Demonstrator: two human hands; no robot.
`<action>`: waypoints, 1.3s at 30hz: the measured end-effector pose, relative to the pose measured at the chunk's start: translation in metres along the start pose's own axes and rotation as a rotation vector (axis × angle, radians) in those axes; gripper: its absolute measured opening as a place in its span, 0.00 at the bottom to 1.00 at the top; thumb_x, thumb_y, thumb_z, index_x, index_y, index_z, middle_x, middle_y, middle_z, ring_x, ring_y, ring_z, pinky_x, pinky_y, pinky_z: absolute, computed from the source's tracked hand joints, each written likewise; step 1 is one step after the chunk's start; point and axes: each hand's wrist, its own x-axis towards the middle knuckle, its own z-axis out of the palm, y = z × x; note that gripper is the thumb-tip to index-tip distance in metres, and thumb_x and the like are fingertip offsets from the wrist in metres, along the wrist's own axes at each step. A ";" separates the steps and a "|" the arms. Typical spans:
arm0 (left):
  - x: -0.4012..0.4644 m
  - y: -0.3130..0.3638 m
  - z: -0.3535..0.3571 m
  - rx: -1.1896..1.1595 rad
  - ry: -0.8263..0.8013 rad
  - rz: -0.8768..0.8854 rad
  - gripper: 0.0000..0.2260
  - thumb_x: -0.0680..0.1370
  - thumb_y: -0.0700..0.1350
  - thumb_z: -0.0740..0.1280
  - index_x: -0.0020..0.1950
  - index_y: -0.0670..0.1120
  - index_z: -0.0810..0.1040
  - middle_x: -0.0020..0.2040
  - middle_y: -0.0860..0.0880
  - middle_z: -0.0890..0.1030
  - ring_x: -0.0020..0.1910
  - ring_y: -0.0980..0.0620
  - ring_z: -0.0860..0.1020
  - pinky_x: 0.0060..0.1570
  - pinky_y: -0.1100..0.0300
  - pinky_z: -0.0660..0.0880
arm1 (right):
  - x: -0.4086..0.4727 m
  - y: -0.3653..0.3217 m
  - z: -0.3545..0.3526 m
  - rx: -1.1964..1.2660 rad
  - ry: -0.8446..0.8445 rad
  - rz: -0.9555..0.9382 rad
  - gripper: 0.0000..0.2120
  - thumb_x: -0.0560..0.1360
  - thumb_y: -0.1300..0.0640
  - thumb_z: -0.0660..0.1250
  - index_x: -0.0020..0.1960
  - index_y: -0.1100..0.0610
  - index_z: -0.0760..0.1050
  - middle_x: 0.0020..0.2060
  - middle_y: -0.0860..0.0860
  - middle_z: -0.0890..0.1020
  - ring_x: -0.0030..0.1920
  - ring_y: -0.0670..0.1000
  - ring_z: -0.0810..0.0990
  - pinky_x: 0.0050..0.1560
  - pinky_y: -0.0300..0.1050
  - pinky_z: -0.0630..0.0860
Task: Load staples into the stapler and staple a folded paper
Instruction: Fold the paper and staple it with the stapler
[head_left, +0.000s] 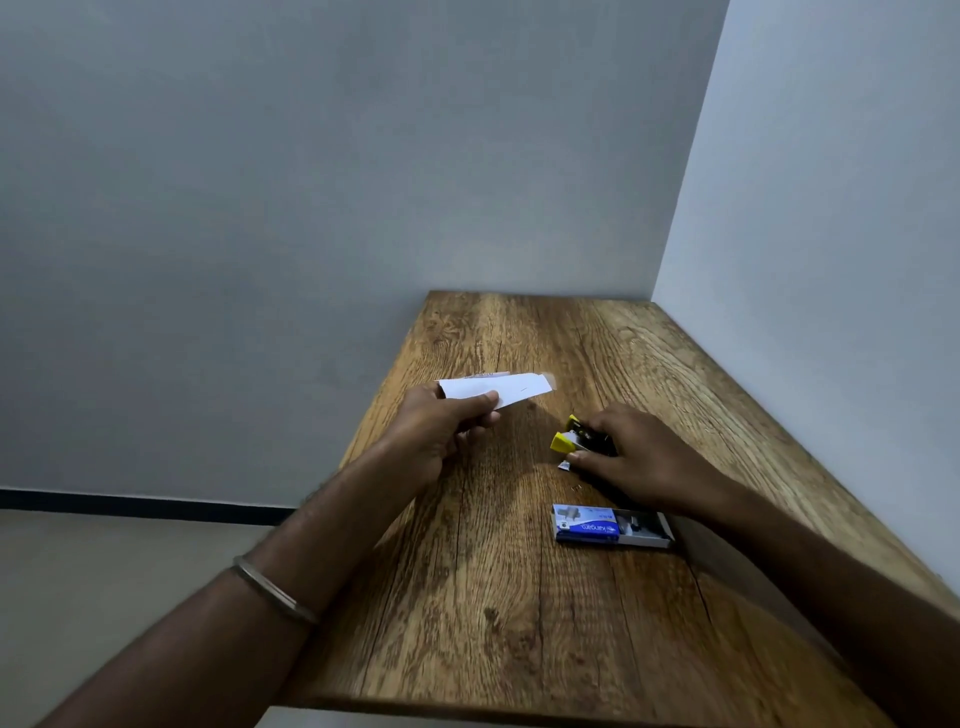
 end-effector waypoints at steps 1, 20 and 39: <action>0.000 0.000 0.000 0.002 -0.003 -0.002 0.15 0.72 0.38 0.75 0.57 0.38 0.78 0.36 0.44 0.85 0.30 0.54 0.81 0.27 0.66 0.76 | -0.001 0.000 0.001 -0.015 -0.016 -0.016 0.12 0.76 0.47 0.70 0.55 0.53 0.79 0.45 0.47 0.75 0.48 0.48 0.74 0.46 0.46 0.71; -0.003 0.002 0.003 -0.043 -0.032 -0.008 0.19 0.72 0.37 0.75 0.61 0.37 0.76 0.37 0.43 0.85 0.32 0.53 0.82 0.28 0.65 0.77 | 0.009 -0.010 -0.013 0.260 -0.007 0.133 0.17 0.82 0.53 0.59 0.59 0.63 0.79 0.56 0.56 0.82 0.54 0.60 0.80 0.50 0.56 0.77; 0.002 0.014 -0.006 0.047 -0.080 0.086 0.13 0.80 0.36 0.65 0.64 0.36 0.74 0.54 0.42 0.81 0.42 0.52 0.80 0.36 0.64 0.80 | 0.059 -0.022 -0.012 0.994 0.220 0.252 0.14 0.72 0.69 0.73 0.55 0.59 0.82 0.44 0.56 0.85 0.40 0.49 0.85 0.35 0.40 0.82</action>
